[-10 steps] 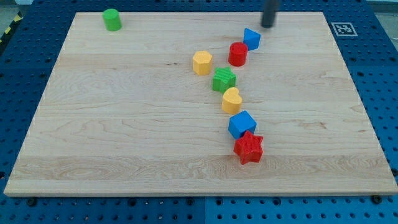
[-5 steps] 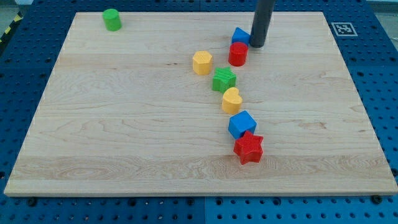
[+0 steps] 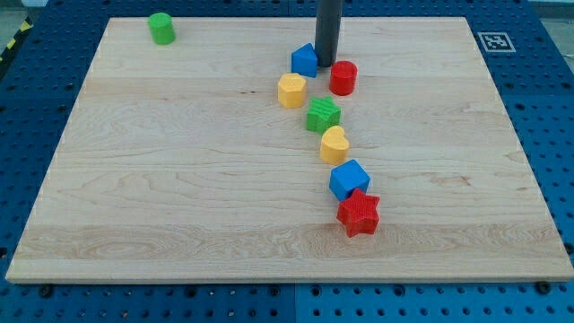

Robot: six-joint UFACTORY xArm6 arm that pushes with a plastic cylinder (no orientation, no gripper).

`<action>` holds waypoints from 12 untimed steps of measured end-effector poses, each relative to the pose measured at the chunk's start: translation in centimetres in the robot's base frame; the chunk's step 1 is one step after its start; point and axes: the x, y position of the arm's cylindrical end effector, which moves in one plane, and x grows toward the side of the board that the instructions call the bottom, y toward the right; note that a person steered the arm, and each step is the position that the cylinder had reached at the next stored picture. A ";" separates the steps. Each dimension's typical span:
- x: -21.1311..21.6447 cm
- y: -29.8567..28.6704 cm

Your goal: Place the blue triangle towards the green circle

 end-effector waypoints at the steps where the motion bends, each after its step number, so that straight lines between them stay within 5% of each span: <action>1: 0.3 -0.8; 8: 0.7 -21.0; 10: 3.9 -16.2; 12: 1.0 -18.3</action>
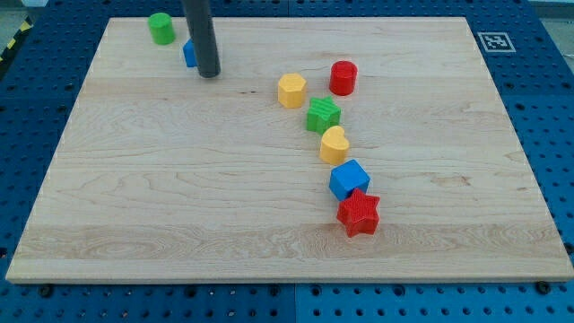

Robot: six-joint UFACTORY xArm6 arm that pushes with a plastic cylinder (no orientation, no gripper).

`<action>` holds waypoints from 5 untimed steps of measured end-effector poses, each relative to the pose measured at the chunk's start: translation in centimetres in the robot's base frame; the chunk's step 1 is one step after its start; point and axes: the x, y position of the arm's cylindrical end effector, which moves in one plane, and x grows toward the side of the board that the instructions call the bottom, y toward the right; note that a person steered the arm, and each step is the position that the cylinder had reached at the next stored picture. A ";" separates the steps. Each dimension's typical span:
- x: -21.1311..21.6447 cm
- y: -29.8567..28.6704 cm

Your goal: Place the blue triangle towards the green circle

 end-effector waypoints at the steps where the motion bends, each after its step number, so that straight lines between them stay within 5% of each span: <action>1: -0.2 -2.7; 5: -0.9 -0.9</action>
